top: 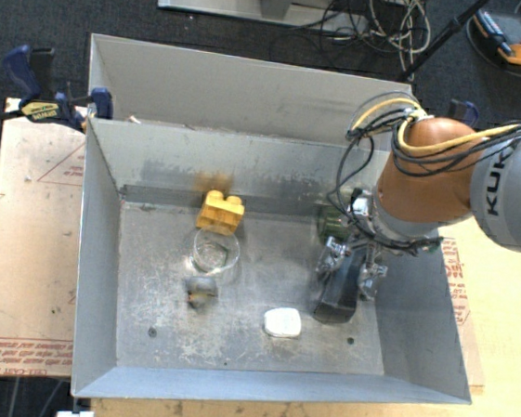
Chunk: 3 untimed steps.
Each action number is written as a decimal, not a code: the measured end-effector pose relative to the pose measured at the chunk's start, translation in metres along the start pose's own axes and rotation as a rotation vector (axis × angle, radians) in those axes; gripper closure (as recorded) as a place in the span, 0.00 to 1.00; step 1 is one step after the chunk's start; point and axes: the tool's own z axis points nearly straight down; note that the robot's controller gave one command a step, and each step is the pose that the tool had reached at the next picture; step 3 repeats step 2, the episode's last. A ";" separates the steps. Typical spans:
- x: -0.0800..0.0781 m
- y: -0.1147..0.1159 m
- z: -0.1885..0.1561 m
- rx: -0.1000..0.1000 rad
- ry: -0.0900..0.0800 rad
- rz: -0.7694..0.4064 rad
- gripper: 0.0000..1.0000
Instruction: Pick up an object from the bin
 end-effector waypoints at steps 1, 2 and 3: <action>0.000 0.000 0.000 0.000 0.000 0.000 1.00; 0.000 0.001 -0.004 -0.001 -0.001 0.000 1.00; 0.000 0.001 -0.004 -0.001 -0.001 0.000 1.00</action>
Offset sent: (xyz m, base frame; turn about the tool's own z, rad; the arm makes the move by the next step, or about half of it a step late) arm 0.0000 0.0000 0.0909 0.0000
